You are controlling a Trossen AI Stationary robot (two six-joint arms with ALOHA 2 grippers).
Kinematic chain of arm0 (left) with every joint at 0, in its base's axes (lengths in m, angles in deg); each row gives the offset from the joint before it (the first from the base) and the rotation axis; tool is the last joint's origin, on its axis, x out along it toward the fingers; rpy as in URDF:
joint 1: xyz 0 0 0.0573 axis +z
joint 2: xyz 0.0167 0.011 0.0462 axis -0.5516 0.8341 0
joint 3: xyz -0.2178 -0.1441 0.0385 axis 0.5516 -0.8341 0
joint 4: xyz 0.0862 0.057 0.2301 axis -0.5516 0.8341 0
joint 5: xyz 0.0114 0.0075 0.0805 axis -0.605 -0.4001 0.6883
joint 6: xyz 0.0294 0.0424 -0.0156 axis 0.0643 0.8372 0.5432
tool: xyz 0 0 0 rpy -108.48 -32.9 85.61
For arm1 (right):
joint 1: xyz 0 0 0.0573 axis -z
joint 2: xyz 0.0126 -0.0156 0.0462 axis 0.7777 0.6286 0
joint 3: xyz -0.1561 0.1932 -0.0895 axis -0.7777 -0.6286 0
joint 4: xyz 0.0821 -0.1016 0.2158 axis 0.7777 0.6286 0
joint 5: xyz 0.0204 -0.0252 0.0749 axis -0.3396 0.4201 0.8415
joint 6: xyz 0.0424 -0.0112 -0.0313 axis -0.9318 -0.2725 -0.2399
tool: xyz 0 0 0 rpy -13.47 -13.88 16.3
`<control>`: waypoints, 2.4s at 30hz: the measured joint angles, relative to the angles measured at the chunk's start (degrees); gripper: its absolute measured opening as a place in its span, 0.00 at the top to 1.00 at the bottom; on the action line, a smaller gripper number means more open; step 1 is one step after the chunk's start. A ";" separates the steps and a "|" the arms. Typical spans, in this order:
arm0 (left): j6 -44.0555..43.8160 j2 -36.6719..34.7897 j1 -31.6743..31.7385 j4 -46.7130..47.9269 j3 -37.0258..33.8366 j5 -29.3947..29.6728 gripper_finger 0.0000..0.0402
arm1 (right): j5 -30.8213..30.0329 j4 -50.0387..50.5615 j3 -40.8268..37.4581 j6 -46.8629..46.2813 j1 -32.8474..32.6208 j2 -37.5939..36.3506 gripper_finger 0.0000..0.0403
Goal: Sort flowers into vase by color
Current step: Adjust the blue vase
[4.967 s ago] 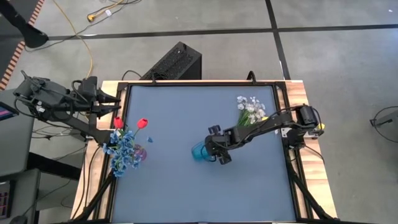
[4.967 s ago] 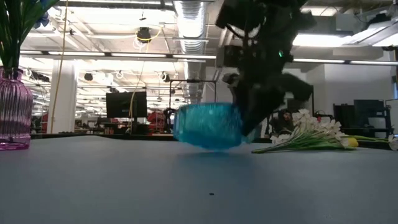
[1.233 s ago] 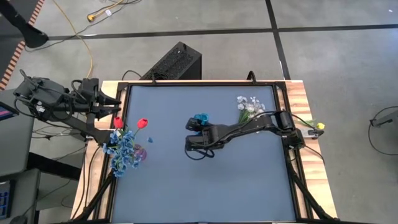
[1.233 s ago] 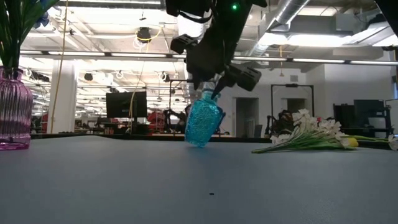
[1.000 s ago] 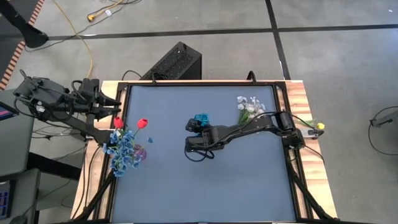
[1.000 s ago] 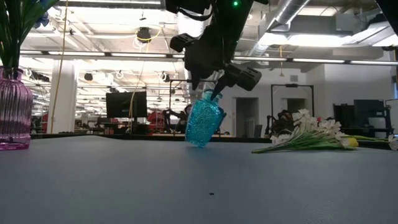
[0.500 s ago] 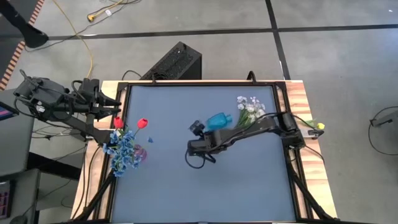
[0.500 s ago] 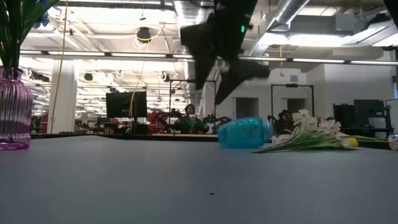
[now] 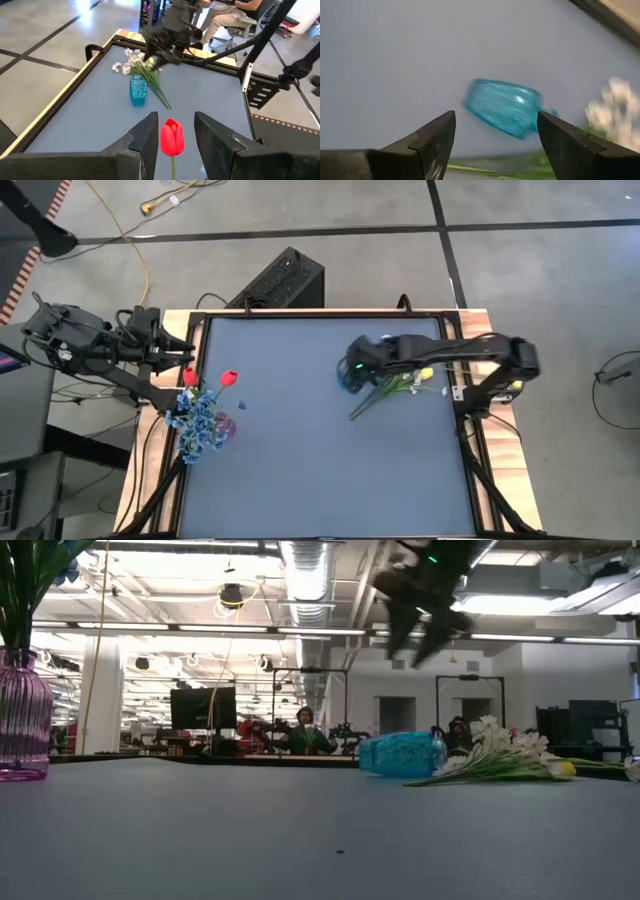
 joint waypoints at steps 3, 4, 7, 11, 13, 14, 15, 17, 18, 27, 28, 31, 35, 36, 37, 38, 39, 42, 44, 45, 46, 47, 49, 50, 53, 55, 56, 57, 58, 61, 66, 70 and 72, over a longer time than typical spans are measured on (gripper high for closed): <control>0.05 0.00 0.00 0.00 0.00 -0.70 0.72 | 0.79 -5.76 -9.86 -13.16 2.65 -7.79 0.26; 0.18 0.00 0.00 0.00 0.00 -0.70 0.72 | 1.75 -8.52 -12.98 -15.56 3.50 -10.06 0.26; 1.48 0.00 0.01 0.00 0.00 -0.67 0.72 | 5.41 -17.86 -21.65 -17.12 5.80 -15.00 0.27; 2.64 0.00 0.00 0.00 0.00 -0.49 0.72 | 9.73 -25.02 -29.62 -17.62 9.87 -18.62 0.27; 2.64 0.00 0.02 0.00 0.00 -0.45 0.72 | 10.87 -26.79 -32.46 -17.56 11.85 -18.97 0.27; 2.63 0.00 0.02 0.00 0.00 -0.45 0.72 | 11.73 -27.76 -33.49 -17.34 12.77 -18.98 0.27; 2.62 0.00 0.00 0.00 0.00 -0.45 0.72 | 12.68 -28.76 -34.23 -16.95 13.76 -18.88 0.27; 2.62 0.00 0.00 0.00 0.00 -0.44 0.72 | 14.96 -32.37 -35.44 -15.70 15.10 -18.49 0.27; 2.62 0.00 0.00 0.00 0.00 -0.44 0.72 | 15.81 -33.63 -35.98 -15.22 15.70 -18.05 0.27; 1.31 -0.01 0.00 0.01 0.00 -0.31 0.72 | 19.79 -35.09 -36.86 -12.61 19.05 -13.14 0.33; 1.24 -0.01 0.00 0.02 0.00 -0.31 0.72 | 20.48 -35.56 -36.86 -12.08 19.44 -12.71 0.34; 1.02 0.00 0.02 0.02 0.00 -0.31 0.72 | 23.05 -35.60 -36.84 -10.90 20.93 -10.87 0.40; 0.41 0.00 0.01 0.09 0.00 -0.33 0.72 | 25.32 -36.78 -36.84 -10.07 22.37 -8.80 0.50; 0.18 -0.01 0.00 0.18 0.00 -0.33 0.72 | 25.64 -37.73 -36.84 -9.65 22.53 -8.35 0.53; 0.12 -0.01 0.00 0.23 0.00 -0.33 0.72 | 26.16 -38.57 -36.82 -9.49 22.70 -8.07 0.56; 0.07 0.00 0.02 0.33 0.00 -0.33 0.72 | 26.62 -39.15 -36.82 -9.38 22.70 -7.73 0.59; 0.01 -0.02 0.00 0.57 0.00 -0.33 0.72 | 27.08 -40.05 -36.82 -9.31 22.70 -7.38 0.63; -0.39 -0.02 0.00 0.94 0.00 -0.36 0.72 | 29.42 -41.73 -36.82 -9.57 22.57 -6.82 0.73; -0.54 -0.02 0.01 1.52 0.00 -0.36 0.72 | 31.25 -41.98 -36.82 -10.54 22.52 -6.83 0.81; -0.55 -0.01 0.00 1.63 0.00 -0.36 0.72 | 32.38 -42.49 -36.80 -11.06 22.49 -6.91 0.84; -0.55 -0.02 0.02 1.61 0.00 -0.36 0.72 | 33.32 -42.96 -36.76 -11.33 22.44 -7.18 0.87; -0.54 -0.02 0.02 1.62 0.00 -0.36 0.72 | 33.95 -43.00 -36.77 -11.57 22.28 -7.52 0.90; -0.30 -0.02 0.02 1.60 0.00 -0.36 0.72 | 34.16 -43.56 -36.69 -11.77 21.43 -8.27 0.91; 0.00 -0.02 0.00 1.62 0.00 -0.36 0.72 | 34.15 -43.45 -36.29 -10.73 20.89 -8.91 0.91; 0.06 -0.02 0.01 1.62 0.00 -0.36 0.72 | 33.82 -42.01 -33.38 -6.14 18.26 -10.93 0.91; 0.42 -0.02 0.00 1.57 0.00 -0.36 0.72 | 32.44 -39.25 -30.59 -4.08 16.11 -11.89 0.91; 0.75 -0.02 0.01 1.57 0.00 -0.36 0.72 | 31.83 -37.42 -28.96 -3.02 14.91 -12.13 0.91; 1.06 -0.02 0.00 1.57 0.00 -0.36 0.72 | 31.02 -35.12 -27.09 -1.93 13.72 -12.18 0.91; 1.12 -0.02 0.02 1.55 0.00 -0.35 0.72 | 29.67 -32.42 -25.05 -0.41 12.51 -12.18 0.91; 1.62 -0.02 0.02 1.51 0.00 -0.25 0.72 | 22.96 -23.14 -17.70 5.88 8.56 -11.39 0.91; 2.78 -0.02 0.00 1.20 0.00 0.14 0.72 | 6.44 -14.50 -7.64 18.22 1.21 -7.68 0.91; 3.10 -0.02 0.02 1.03 0.00 0.87 0.72 | -5.75 -12.25 -2.09 30.26 -4.56 -3.47 0.91; 2.88 -0.02 0.01 1.01 0.00 0.85 0.72 | -7.99 -10.53 -0.72 37.97 -7.12 -0.58 0.91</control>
